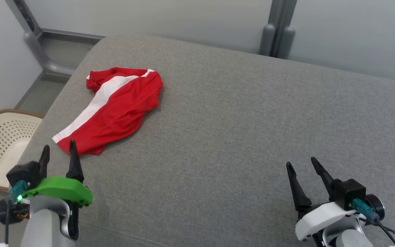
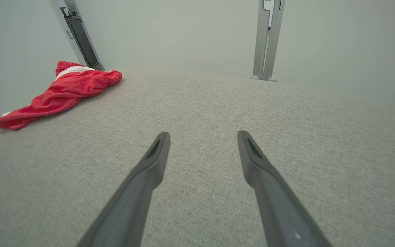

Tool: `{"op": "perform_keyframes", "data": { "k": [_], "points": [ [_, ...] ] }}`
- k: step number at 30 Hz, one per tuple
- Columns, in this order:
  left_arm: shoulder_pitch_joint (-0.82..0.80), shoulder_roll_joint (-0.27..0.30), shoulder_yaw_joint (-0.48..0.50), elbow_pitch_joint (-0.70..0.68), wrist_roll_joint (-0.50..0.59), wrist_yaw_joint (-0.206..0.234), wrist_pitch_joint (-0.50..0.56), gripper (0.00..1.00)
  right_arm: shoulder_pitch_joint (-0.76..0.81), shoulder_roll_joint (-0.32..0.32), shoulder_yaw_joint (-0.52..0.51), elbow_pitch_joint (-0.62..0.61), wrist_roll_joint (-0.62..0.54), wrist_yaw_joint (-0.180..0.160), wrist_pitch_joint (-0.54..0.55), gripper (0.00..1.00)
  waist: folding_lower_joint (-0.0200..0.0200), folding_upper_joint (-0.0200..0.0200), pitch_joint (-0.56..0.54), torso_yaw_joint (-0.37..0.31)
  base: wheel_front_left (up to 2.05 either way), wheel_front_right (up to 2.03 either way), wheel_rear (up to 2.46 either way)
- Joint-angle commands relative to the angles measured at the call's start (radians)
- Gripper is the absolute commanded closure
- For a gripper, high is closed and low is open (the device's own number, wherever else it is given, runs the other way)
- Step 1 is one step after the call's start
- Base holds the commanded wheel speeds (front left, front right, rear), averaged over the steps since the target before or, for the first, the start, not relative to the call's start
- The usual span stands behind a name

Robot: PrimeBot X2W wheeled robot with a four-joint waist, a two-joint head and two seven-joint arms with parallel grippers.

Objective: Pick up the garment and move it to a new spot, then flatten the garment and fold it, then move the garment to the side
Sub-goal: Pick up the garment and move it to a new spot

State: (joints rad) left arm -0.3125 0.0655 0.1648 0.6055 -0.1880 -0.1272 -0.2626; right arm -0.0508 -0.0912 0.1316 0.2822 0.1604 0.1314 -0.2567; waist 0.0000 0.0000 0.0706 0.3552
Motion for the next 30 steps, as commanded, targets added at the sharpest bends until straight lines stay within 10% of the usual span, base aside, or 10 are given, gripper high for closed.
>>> {"op": "perform_keyframes", "data": {
  "k": [1,25,28,30],
  "points": [
    [-0.069,0.013,0.01,0.048,-0.022,-0.001,0.011,0.0,-0.022,-0.015,0.005,-0.016,-0.009,-0.001,0.005,0.0,0.0,0.0,0.073,-0.072,0.0,0.0,0.0],
    [-0.491,0.189,0.115,0.539,-0.197,0.06,0.299,0.0,-0.038,-0.09,0.065,-0.268,-0.014,-0.002,0.09,0.0,0.0,0.0,0.316,-0.384,0.0,0.0,0.0],
    [-0.486,0.187,0.099,0.575,-0.188,0.053,0.327,1.0,-0.034,-0.082,0.06,-0.263,-0.017,-0.002,0.087,0.0,0.0,0.0,0.314,-0.389,0.0,0.0,0.0],
    [-0.488,0.183,0.088,0.586,-0.185,0.045,0.329,1.0,-0.033,-0.074,0.058,-0.256,-0.013,-0.002,0.082,0.0,0.0,0.0,0.307,-0.385,0.0,0.0,0.0]
  ]
}}
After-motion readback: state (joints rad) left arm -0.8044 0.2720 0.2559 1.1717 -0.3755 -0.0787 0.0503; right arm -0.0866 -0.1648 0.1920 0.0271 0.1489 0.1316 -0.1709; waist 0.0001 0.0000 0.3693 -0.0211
